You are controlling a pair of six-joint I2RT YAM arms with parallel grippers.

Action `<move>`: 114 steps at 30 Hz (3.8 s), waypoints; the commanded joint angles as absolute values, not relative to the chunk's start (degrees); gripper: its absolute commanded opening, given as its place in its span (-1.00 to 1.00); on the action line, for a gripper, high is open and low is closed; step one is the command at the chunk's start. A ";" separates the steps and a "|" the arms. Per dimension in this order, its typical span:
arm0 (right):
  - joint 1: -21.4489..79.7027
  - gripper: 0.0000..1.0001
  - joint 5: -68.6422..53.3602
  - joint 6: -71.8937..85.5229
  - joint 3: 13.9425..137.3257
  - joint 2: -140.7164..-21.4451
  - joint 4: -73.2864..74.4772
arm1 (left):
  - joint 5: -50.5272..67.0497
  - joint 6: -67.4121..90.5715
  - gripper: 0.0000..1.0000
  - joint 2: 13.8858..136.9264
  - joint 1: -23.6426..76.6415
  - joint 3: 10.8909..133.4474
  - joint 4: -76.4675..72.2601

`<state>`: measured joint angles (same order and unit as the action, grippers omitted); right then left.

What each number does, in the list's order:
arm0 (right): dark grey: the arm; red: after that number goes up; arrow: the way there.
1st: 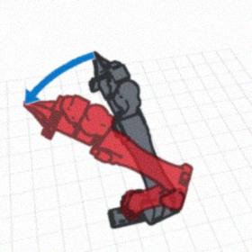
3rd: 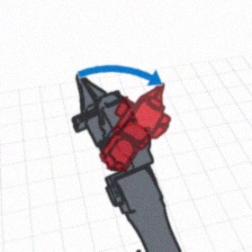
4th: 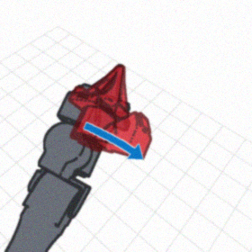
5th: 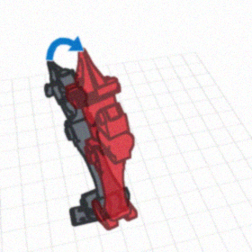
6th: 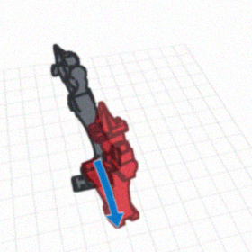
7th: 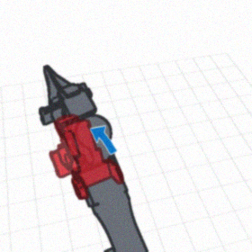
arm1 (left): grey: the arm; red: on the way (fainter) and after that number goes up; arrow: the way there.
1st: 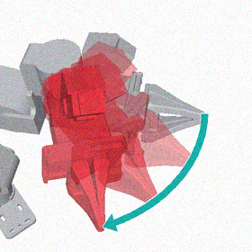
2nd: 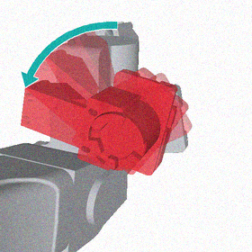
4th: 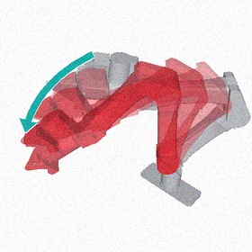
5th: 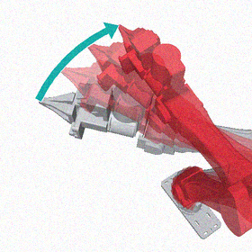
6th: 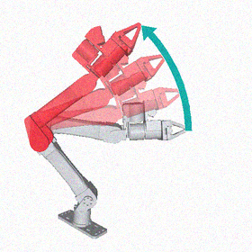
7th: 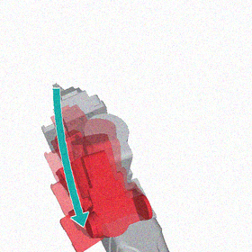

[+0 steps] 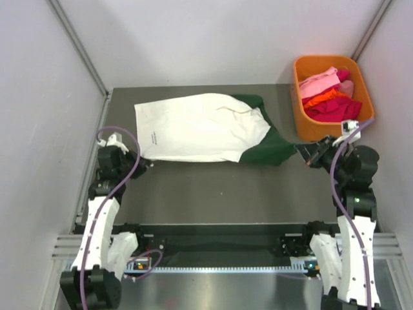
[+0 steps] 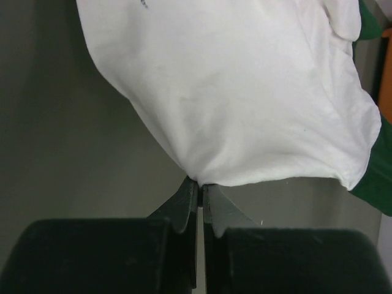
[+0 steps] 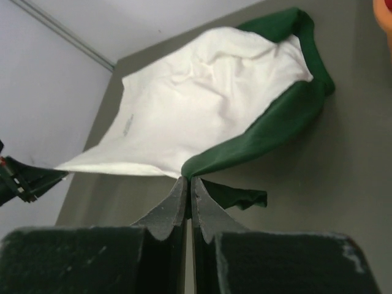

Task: Fold and stack the t-shirts
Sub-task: Flatten the tshirt out, then fold the tshirt

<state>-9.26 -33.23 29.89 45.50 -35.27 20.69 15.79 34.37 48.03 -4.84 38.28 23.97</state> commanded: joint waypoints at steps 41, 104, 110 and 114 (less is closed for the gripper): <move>8.52 -1.00 -8.26 19.42 86.98 -91.13 23.11 | -3.25 45.09 -1.00 65.11 -5.10 41.39 19.69; 13.89 0.36 11.34 54.30 32.60 -83.13 -29.35 | 12.30 42.98 0.65 62.49 -7.65 31.73 9.76; 14.06 0.36 12.56 61.86 32.69 -91.22 -34.89 | 11.25 43.94 0.60 61.79 -7.65 29.97 8.44; 14.06 0.31 14.58 63.63 35.32 -95.26 -34.54 | 9.50 44.47 0.56 62.14 -7.73 30.67 9.75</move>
